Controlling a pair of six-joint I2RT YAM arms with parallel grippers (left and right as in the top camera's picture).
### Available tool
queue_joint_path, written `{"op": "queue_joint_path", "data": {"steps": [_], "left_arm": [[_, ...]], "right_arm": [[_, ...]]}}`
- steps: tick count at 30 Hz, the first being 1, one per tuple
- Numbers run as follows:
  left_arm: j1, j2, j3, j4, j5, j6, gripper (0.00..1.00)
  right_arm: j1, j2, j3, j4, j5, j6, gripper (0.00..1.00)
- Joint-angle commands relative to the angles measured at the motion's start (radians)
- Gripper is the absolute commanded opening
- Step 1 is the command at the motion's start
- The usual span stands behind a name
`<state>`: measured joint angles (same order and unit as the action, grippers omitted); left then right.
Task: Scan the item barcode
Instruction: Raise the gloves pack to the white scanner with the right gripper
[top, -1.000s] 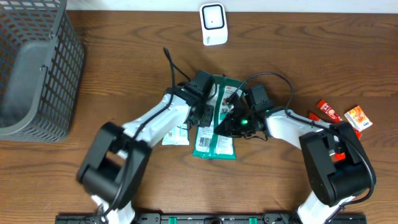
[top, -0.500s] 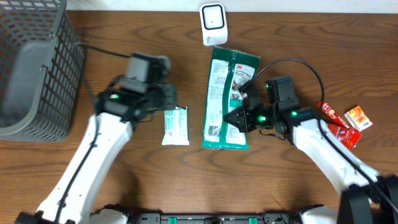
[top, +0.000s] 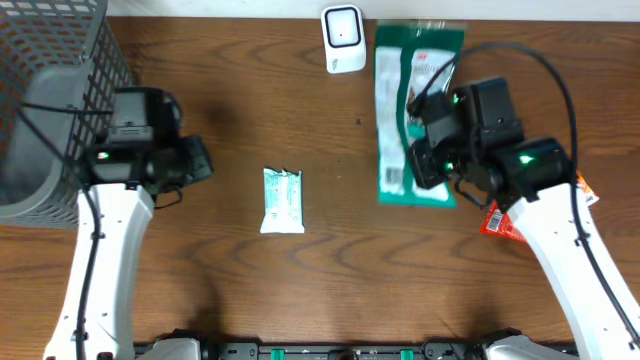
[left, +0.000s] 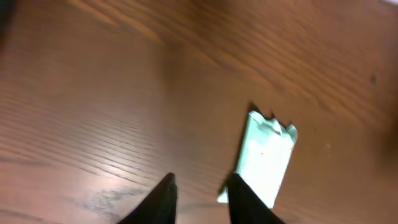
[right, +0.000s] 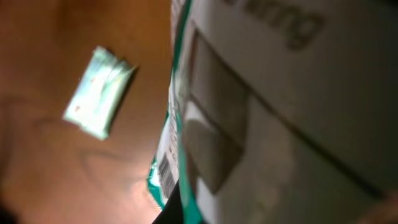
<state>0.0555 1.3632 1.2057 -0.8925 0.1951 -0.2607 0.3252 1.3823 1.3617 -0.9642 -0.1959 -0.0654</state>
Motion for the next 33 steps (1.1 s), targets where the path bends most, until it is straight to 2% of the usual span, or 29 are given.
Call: {"op": "queue_joint_path", "data": {"steps": [1, 2, 4, 6, 11, 17, 20, 25, 33], "left_arm": [[0.041, -0.003, 0.016, 0.01, -0.006, 0.01, 0.41], [0.044, -0.003, 0.016, 0.014, -0.006, 0.009, 0.51], [0.044, -0.003, 0.016, 0.014, -0.005, 0.009, 0.62], [0.044, -0.003, 0.014, 0.011, -0.005, 0.009, 0.8], [0.044, -0.003, 0.013, 0.011, -0.005, 0.009, 0.81], [0.044, -0.003, 0.013, 0.011, -0.005, 0.009, 0.81], [0.044, -0.003, 0.013, 0.011, -0.005, 0.009, 0.81], [0.044, -0.003, 0.013, 0.011, -0.005, 0.009, 0.81], [0.044, -0.003, 0.013, 0.011, -0.005, 0.009, 0.82]], "right_arm": [[0.049, -0.014, 0.084, 0.019, 0.216, -0.048, 0.01], [0.057, -0.011, 0.096, 0.04, 0.226, -0.05, 0.01], [0.067, 0.001, 0.117, 0.069, 0.222, -0.074, 0.01], [0.077, 0.024, 0.154, 0.074, 0.227, -0.098, 0.01], [0.09, 0.137, 0.361, 0.004, 0.27, -0.168, 0.01], [0.111, 0.373, 0.781, -0.182, 0.333, -0.262, 0.01], [0.139, 0.484, 0.927, -0.198, 0.422, -0.343, 0.01], [0.205, 0.608, 0.96, -0.048, 0.628, -0.452, 0.01], [0.269, 0.87, 0.96, 0.402, 0.959, -0.676, 0.01]]}}
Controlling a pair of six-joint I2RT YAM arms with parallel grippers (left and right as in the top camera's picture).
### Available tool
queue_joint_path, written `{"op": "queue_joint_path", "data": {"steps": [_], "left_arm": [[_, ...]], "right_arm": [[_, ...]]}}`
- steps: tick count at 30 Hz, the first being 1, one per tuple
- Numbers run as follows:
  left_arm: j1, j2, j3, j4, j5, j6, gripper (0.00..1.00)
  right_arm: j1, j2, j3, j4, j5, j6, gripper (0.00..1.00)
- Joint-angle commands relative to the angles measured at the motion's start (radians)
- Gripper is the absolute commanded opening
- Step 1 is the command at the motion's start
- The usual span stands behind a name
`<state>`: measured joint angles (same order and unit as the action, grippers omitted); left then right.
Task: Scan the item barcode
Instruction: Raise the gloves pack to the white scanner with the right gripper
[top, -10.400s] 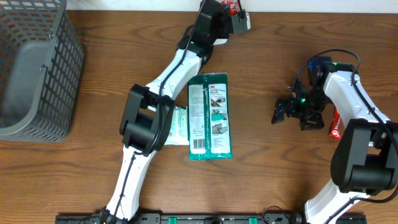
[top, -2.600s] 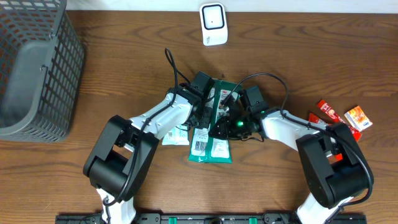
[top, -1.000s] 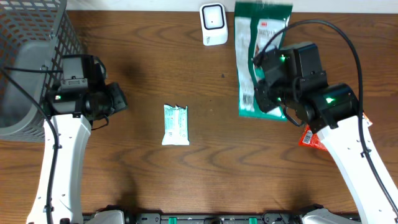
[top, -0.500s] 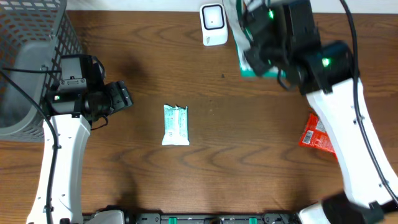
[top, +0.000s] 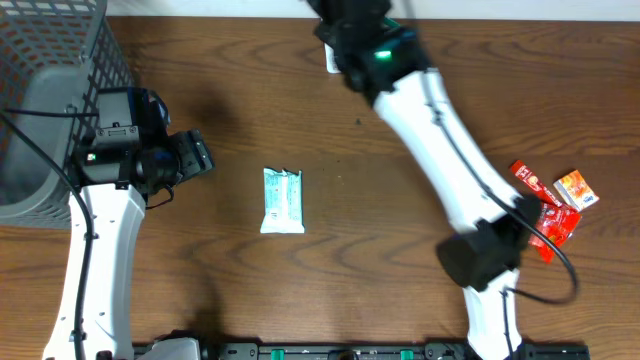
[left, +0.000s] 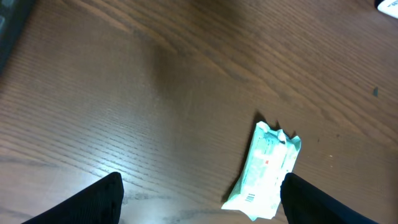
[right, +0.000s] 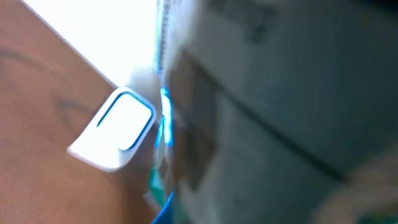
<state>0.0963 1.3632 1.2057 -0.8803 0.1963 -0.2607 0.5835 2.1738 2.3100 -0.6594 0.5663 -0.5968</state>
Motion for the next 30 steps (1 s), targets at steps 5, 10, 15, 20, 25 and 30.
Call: {"op": "queue_joint_path", "data": {"steps": [5, 10, 15, 20, 25, 30], "left_arm": [[0.003, -0.003, 0.013, -0.001, -0.006, 0.009, 0.81], [0.003, -0.003, 0.013, -0.001, -0.006, 0.009, 0.81], [0.003, -0.003, 0.013, -0.001, -0.006, 0.009, 0.82], [0.003, -0.003, 0.013, -0.001, -0.006, 0.009, 0.82], [0.003, -0.003, 0.013, -0.001, -0.006, 0.009, 0.82], [0.003, -0.003, 0.013, -0.001, -0.006, 0.009, 0.82]], "right_arm": [[0.012, 0.212, 0.012, 0.331, 0.263, -0.282, 0.01], [0.008, 0.33, 0.012, 0.55, 0.294, -0.333, 0.01], [0.011, 0.438, 0.012, 0.748, 0.293, -0.448, 0.01], [0.014, 0.521, 0.011, 0.84, 0.294, -0.579, 0.01], [0.013, 0.56, 0.011, 0.838, 0.282, -0.552, 0.03], [0.019, 0.561, 0.008, 0.839, 0.261, -0.541, 0.01]]}}
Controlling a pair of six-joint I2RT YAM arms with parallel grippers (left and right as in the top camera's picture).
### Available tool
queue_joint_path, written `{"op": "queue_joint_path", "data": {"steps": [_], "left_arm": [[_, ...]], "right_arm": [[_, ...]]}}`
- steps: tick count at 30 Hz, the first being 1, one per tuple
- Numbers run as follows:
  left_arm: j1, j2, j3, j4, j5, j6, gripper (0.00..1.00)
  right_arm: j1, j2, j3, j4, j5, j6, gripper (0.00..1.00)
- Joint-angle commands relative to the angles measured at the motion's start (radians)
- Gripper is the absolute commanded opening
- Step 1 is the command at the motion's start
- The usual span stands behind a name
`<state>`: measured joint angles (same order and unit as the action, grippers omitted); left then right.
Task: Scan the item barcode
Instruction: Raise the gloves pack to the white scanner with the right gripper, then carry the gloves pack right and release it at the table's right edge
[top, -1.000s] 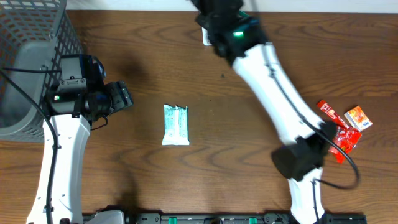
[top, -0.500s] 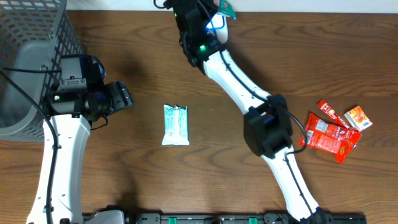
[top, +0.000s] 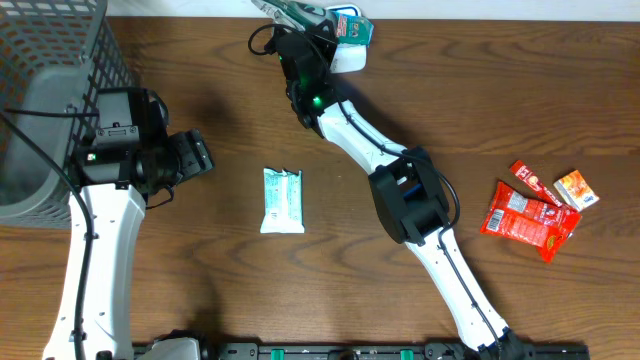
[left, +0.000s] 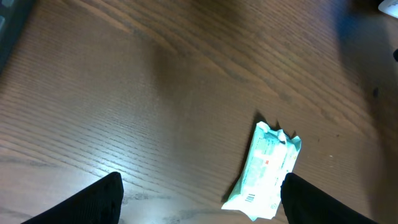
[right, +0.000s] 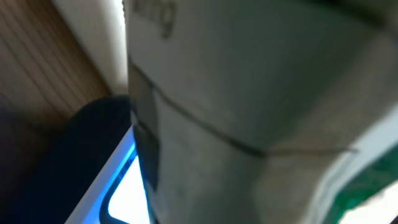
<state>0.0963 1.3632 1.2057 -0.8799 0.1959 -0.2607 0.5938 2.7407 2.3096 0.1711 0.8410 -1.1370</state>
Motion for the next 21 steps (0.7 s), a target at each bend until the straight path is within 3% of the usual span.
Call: {"op": "queue_joint_path", "data": {"steps": [1, 14, 18, 21], "left_arm": [[0.003, -0.003, 0.013, -0.002, -0.006, 0.009, 0.82], [0.003, -0.003, 0.013, -0.002, -0.006, 0.009, 0.82], [0.003, -0.003, 0.013, -0.002, -0.006, 0.009, 0.82], [0.003, -0.003, 0.013, -0.002, -0.006, 0.009, 0.82]], "right_arm": [[0.01, -0.006, 0.008, 0.006, -0.019, 0.0, 0.01], [-0.015, -0.086, 0.009, -0.014, -0.029, 0.132, 0.01], [-0.015, -0.214, 0.009, -0.172, -0.053, 0.262, 0.01], [-0.023, -0.344, 0.009, -0.439, -0.112, 0.452, 0.01]]}}
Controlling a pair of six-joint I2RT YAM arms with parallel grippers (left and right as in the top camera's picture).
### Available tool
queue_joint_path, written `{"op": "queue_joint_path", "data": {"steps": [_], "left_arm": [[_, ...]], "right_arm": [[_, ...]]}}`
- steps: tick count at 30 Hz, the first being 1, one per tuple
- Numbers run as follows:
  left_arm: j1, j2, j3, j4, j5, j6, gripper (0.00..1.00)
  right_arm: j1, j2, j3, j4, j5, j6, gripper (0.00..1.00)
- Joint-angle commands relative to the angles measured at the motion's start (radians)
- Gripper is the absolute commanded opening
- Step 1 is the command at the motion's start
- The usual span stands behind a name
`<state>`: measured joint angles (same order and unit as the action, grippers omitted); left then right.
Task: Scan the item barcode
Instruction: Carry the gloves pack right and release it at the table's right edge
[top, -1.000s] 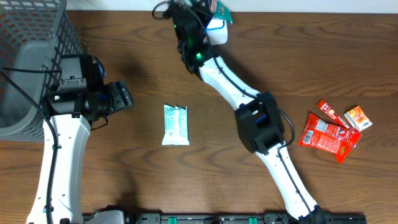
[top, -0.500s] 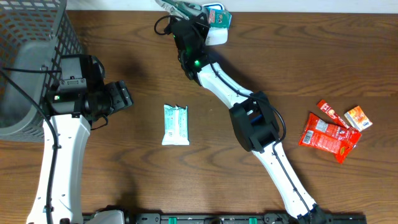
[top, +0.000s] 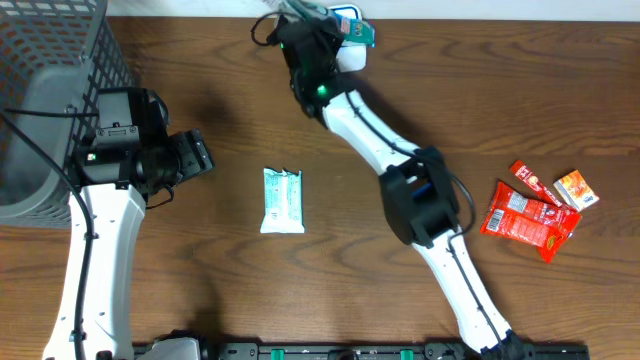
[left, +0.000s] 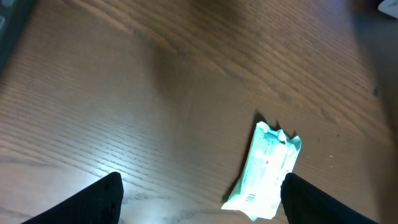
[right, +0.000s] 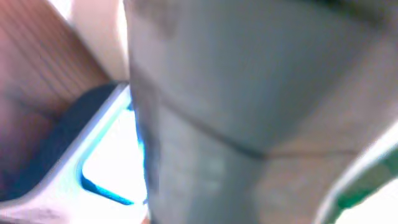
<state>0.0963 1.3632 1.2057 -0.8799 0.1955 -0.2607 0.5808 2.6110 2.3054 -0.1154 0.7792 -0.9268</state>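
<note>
A large green-and-white bag (top: 354, 24) hangs at the table's back edge, right over the white barcode scanner (top: 348, 56). My right gripper (top: 316, 32) is shut on the bag. In the right wrist view the bag (right: 249, 93) fills most of the picture and hides the fingers; the scanner (right: 102, 171) glows blue at the lower left. My left gripper (left: 202, 205) stands wide open over bare wood at the left, with a small mint-green packet (left: 264, 171) just inside its right finger. The same mint-green packet (top: 282, 200) lies mid-table.
A grey mesh basket (top: 50, 90) fills the back left corner beside the left arm. Red snack packets (top: 525, 215) and a small orange packet (top: 576, 188) lie at the right. The right arm stretches diagonally across the table's middle.
The right gripper has shifted slightly over the scanner, and more of its blue-lit face now shows in the right wrist view. The left arm and the mint-green packet have not moved.
First the big bag lay flat on the table, right of the scanner, under my right gripper, and my left fingers were close together near the mint-green packet. Then the bag was up at the scanner and the left gripper stood wide open. The bag has stayed over the scanner since.
</note>
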Motion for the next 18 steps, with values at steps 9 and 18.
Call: {"op": "queue_joint_path", "data": {"steps": [9, 18], "left_arm": [[0.003, -0.003, 0.013, -0.002, -0.006, 0.009, 0.82], [0.003, -0.003, 0.013, -0.002, -0.006, 0.009, 0.82]], "right_arm": [[-0.114, -0.447, 0.013, -0.932, -0.301, 0.71, 0.01], [-0.35, -0.445, -0.086, -1.406, -0.533, 0.893, 0.02]]}}
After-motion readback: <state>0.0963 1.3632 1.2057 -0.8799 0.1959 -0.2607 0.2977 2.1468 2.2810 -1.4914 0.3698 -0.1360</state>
